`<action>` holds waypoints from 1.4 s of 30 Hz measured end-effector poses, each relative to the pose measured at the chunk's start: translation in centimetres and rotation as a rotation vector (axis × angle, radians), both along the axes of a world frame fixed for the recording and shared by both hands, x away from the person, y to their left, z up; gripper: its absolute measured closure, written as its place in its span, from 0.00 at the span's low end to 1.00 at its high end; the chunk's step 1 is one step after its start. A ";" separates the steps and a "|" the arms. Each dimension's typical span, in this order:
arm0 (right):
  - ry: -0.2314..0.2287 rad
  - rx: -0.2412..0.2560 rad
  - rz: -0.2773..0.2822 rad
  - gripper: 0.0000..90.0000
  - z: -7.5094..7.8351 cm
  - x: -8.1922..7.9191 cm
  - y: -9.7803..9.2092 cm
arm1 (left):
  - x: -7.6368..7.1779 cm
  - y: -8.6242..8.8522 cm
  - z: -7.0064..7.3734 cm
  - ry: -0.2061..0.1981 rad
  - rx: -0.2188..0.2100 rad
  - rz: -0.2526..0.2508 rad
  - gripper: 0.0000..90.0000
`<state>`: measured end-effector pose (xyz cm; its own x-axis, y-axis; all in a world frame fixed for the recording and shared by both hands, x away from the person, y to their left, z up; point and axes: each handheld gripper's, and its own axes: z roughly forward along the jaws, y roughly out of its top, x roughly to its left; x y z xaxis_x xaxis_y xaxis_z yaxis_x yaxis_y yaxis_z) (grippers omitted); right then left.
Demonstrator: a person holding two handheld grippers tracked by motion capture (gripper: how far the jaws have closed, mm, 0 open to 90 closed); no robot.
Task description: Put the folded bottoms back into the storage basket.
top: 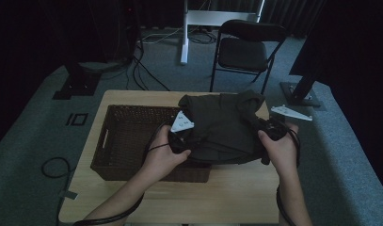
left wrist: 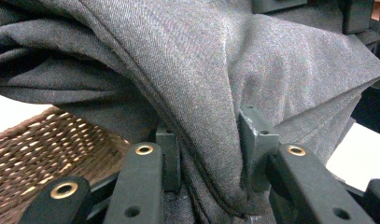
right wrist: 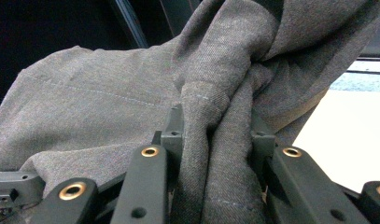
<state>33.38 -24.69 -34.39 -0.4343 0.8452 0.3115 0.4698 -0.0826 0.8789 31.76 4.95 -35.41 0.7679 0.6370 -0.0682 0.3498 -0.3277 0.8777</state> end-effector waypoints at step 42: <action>0.032 -0.018 0.140 0.76 -1.8 4.7 14.3 | 1.4 13.8 -2.0 0.027 0.037 0.139 0.74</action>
